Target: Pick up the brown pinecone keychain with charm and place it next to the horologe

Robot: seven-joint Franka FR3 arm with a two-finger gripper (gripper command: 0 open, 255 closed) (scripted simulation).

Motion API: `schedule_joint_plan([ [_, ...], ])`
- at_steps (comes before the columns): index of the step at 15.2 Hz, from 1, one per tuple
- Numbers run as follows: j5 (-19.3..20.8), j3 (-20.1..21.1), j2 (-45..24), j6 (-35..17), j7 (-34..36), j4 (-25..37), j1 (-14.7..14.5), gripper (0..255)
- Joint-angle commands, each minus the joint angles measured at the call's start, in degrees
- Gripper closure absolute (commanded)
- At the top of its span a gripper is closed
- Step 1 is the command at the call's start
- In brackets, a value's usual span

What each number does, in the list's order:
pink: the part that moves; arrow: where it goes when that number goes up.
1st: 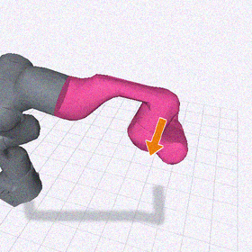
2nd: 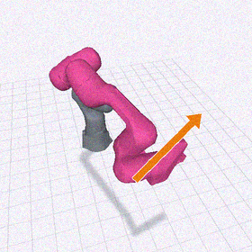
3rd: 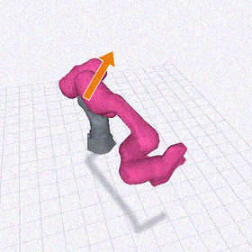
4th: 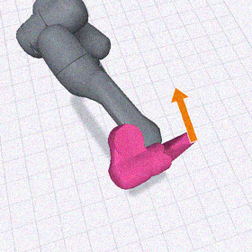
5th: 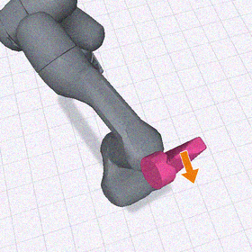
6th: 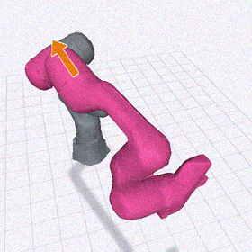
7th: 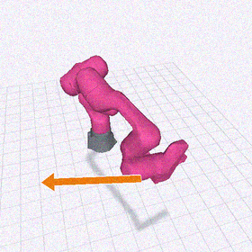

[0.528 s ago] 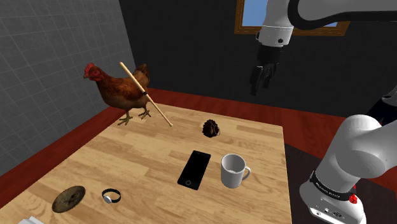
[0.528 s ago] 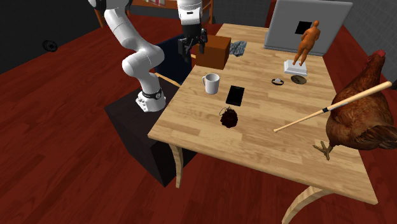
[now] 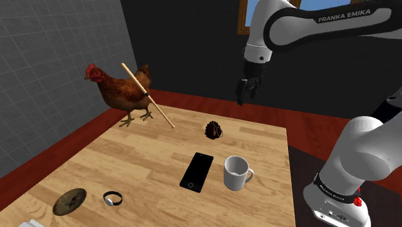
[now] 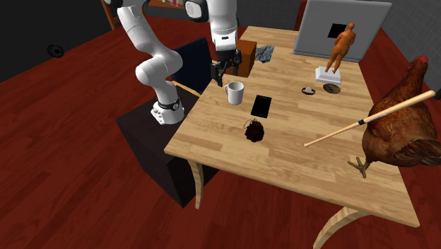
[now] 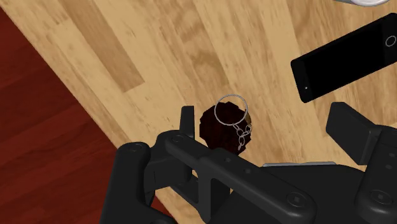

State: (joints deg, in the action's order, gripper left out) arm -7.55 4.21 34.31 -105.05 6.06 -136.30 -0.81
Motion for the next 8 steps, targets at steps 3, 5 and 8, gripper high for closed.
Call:
schedule_joint_plan([
  [3,-0.8,0.0,-6.5,-7.9,-1.1,-0.8,0.0,0],
  [5,-1.2,0.0,-10.3,-11.7,-1.6,-0.4,0.0,0],
  [8,-1.8,0.0,-16.3,-16.9,-2.4,0.8,-0.1,0],
])
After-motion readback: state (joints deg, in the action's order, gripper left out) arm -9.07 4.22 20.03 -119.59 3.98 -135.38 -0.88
